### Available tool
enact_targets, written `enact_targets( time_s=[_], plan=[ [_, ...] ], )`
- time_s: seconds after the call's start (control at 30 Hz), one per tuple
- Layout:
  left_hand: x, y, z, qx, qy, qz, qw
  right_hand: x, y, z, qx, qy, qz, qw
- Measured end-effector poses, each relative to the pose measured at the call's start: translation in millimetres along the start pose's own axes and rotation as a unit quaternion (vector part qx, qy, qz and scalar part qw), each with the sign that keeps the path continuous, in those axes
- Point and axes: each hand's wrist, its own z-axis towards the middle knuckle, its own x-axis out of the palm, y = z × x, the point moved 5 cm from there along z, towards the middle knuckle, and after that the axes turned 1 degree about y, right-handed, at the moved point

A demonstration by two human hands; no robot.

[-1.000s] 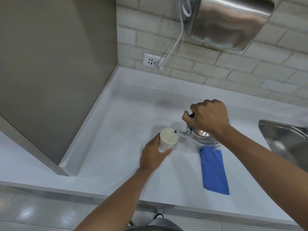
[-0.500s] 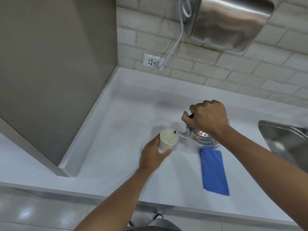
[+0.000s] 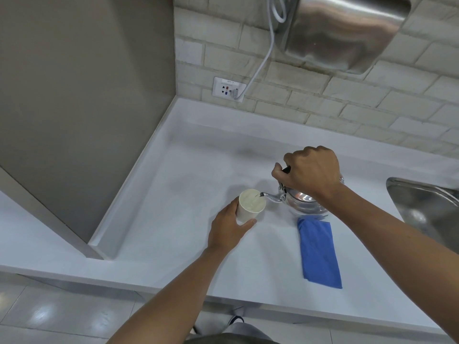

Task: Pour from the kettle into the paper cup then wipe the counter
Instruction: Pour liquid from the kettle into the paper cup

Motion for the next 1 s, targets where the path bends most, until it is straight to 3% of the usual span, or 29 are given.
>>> enact_targets(
  time_s=[1.0],
  plan=[
    [2.3, 1.5, 1.3, -0.006, -0.003, 0.01, 1.0, 4.8, 0.3, -2.7, 0.002, -0.01, -0.012, 1.0]
  ],
)
